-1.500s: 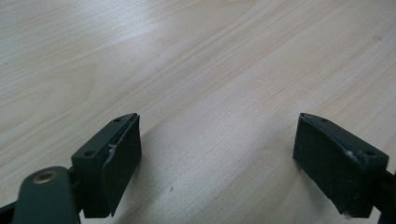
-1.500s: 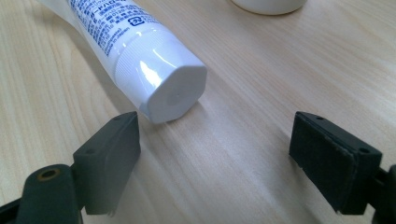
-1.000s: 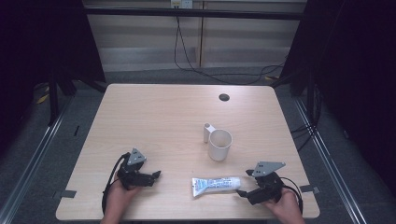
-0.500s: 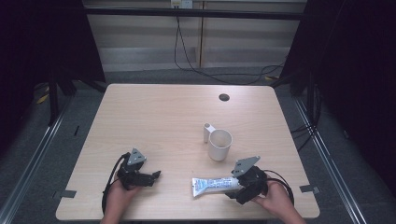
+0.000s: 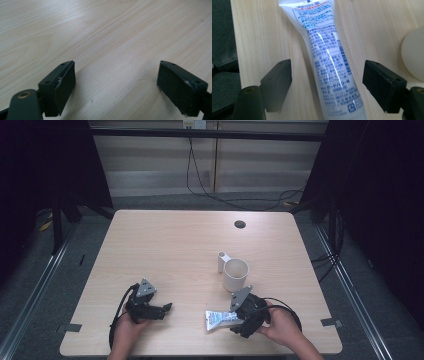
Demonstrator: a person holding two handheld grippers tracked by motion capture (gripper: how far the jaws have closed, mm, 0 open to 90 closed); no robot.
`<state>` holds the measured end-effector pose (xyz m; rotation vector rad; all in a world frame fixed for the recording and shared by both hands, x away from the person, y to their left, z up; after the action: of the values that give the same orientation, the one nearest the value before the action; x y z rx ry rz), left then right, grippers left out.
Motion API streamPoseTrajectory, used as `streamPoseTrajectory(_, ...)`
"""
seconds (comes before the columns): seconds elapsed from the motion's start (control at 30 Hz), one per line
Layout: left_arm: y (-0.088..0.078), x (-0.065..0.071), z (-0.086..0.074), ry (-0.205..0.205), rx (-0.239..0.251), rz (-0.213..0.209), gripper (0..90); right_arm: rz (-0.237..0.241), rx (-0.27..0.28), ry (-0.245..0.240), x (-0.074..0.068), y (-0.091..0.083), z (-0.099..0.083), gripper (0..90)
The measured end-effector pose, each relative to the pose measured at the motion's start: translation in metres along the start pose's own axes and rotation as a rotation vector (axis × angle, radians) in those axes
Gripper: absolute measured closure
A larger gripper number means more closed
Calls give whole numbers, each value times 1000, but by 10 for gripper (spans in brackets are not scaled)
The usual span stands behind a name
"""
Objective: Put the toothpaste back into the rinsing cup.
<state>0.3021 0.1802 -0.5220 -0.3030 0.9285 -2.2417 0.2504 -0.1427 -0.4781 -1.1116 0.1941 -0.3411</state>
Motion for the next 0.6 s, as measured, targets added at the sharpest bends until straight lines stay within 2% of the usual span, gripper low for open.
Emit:
streamPoseTrajectory(0.37,0,0,0,1,0,0,151,24,-81,-73,-4,15,24,245)
streamPoseTrajectory(0.6,0,0,0,0,0,-1,151,42,-120,-85,-3,21,33,265)
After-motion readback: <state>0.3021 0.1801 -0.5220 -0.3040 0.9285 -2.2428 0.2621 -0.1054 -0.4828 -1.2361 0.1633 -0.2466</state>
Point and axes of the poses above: each handheld gripper's, and its own axes: y roughly forward along the jaws, z roughly out of its top, x roughly to its right, the point moved 2 cm from there along y, roughly forward along the jaws, and after that the axes turned 4 degrees about y, right-handed, at the moved point
